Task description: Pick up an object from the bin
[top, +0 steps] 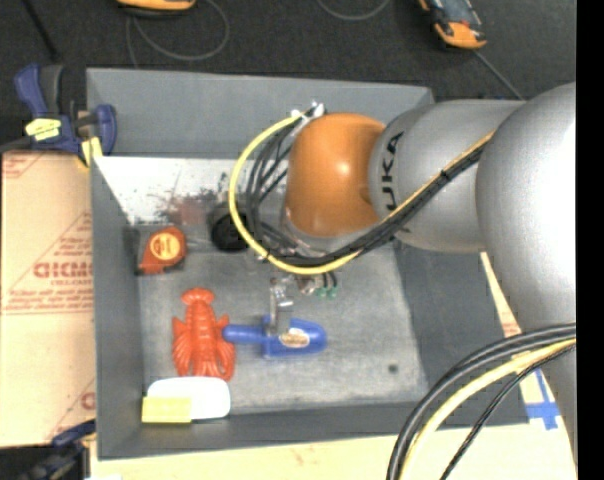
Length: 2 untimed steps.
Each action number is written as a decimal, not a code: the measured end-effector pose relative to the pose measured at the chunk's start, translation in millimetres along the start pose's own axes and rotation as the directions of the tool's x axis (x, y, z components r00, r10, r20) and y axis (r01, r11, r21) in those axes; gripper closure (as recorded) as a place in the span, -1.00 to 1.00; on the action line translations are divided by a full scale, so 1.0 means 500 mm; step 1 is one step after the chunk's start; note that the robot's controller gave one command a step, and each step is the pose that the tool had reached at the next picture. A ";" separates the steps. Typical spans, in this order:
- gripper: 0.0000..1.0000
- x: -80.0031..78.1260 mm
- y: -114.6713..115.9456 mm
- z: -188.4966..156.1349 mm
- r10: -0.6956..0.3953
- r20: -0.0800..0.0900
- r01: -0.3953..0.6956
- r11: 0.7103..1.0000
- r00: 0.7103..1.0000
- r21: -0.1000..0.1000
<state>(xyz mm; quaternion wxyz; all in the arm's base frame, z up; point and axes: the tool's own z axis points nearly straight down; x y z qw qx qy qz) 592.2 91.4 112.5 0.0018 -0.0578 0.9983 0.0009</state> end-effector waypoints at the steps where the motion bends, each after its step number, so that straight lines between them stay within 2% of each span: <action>1: -1.00 0.033 -0.041 0.013 -0.025 -0.005 0.025 1.000 1.000 0.004; 2: -1.00 0.061 -0.027 0.030 0.069 0.000 -0.069 0.998 0.998 0.000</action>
Offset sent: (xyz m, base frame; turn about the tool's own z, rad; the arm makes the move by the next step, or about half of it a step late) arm -0.0466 -0.0203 -0.0306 0.2328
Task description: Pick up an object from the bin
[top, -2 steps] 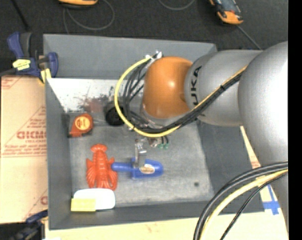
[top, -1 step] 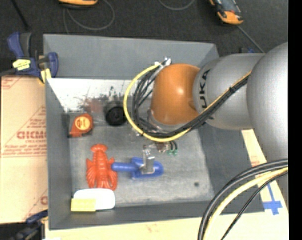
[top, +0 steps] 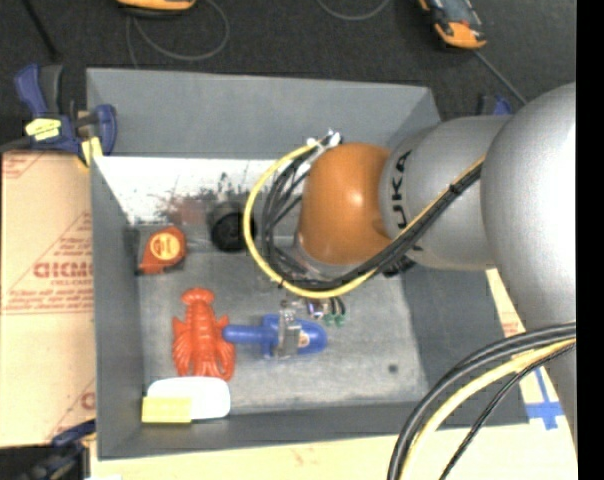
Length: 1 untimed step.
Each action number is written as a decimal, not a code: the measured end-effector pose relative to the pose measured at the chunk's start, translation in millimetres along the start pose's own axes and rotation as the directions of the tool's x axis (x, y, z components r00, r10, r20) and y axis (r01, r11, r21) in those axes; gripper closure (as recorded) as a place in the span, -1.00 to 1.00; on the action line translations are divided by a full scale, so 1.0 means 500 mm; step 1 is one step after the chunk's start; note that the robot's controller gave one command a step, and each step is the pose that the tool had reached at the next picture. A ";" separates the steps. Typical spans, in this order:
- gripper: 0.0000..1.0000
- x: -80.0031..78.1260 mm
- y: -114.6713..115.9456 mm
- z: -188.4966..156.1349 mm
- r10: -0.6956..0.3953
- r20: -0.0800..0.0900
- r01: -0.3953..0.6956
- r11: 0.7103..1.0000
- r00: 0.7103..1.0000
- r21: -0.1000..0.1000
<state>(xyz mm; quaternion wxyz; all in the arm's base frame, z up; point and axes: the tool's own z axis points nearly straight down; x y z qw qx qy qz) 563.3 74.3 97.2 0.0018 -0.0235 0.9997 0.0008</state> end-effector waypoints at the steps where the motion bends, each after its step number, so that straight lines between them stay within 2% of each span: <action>1: 1.00 0.006 0.005 0.043 0.003 -0.006 -0.003 1.000 1.000 0.000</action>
Offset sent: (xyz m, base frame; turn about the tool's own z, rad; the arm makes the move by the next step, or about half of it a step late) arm 0.0000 0.0000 0.0000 0.0000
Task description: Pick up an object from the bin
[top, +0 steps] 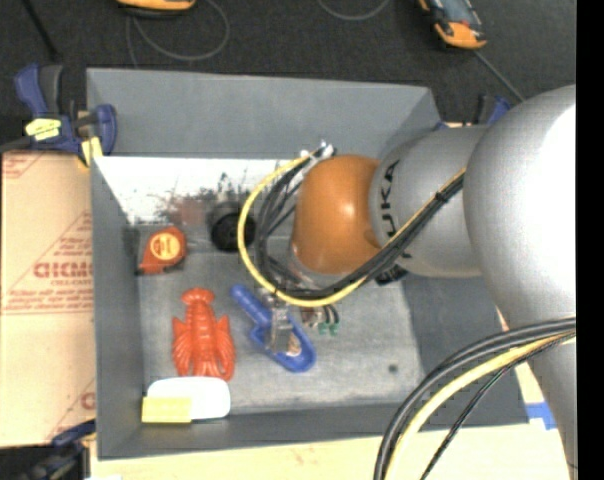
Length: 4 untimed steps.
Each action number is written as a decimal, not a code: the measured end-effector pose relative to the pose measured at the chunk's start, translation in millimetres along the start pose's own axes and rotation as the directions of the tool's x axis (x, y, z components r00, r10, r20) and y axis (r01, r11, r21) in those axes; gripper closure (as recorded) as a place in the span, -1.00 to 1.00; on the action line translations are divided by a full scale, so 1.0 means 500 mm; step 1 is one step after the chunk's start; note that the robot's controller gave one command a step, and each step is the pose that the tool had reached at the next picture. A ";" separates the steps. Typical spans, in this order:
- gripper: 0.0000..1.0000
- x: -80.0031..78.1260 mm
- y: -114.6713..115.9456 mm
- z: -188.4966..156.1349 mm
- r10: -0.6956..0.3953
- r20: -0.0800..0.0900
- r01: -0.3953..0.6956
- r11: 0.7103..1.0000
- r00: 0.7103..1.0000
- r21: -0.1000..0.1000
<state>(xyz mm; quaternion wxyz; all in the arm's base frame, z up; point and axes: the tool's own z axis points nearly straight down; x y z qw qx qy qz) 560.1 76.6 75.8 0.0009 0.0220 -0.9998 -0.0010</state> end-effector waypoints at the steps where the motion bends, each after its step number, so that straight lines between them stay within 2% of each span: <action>1: 1.00 0.000 0.000 0.000 0.001 0.000 -0.001 1.000 1.000 0.000; 2: 1.00 0.041 -0.045 -0.099 -0.015 -0.003 0.015 1.000 1.000 0.002; 3: 1.00 -0.002 -0.047 -0.129 -0.013 0.018 0.013 1.000 1.000 0.003; 4: 1.00 0.009 -0.043 -0.184 -0.004 -0.005 0.004 1.000 1.000 0.002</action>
Offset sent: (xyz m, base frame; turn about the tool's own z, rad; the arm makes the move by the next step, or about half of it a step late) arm -0.0304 -0.0398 0.0930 -0.0230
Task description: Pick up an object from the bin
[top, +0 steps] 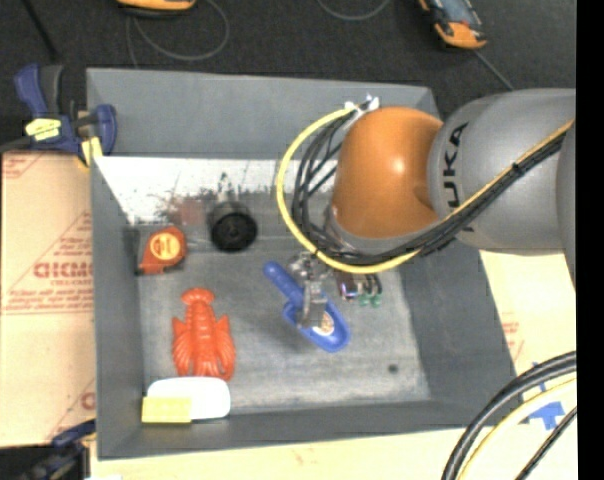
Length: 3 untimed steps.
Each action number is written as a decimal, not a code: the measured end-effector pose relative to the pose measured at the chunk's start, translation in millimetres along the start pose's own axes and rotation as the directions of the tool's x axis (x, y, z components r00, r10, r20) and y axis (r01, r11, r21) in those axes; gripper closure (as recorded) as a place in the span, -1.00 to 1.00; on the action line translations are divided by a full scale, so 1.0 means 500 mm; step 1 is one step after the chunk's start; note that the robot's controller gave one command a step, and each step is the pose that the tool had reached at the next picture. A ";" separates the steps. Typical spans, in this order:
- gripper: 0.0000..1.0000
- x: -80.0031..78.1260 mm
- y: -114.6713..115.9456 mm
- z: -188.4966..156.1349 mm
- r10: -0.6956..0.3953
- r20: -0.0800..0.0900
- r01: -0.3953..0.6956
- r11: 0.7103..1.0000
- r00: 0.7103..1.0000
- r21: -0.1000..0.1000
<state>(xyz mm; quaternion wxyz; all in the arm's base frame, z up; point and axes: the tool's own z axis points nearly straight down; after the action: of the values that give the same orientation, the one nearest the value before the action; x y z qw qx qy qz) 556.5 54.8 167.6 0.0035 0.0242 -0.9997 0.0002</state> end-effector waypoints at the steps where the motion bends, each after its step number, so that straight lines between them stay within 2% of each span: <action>1: -1.00 -0.089 0.015 0.102 -0.005 0.017 0.005 1.000 1.000 -0.001; 2: -1.00 -0.127 0.023 0.201 -0.008 0.008 0.008 1.000 1.000 -0.001; 3: 1.00 0.003 0.008 0.192 0.004 0.012 -0.004 1.000 1.000 -0.002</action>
Offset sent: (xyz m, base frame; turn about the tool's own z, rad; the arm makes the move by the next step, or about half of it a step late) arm 0.0000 0.0000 0.0000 0.0000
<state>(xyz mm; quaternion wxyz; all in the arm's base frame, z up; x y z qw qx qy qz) 554.0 58.8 71.7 -0.0026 0.0221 -0.9998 -0.0009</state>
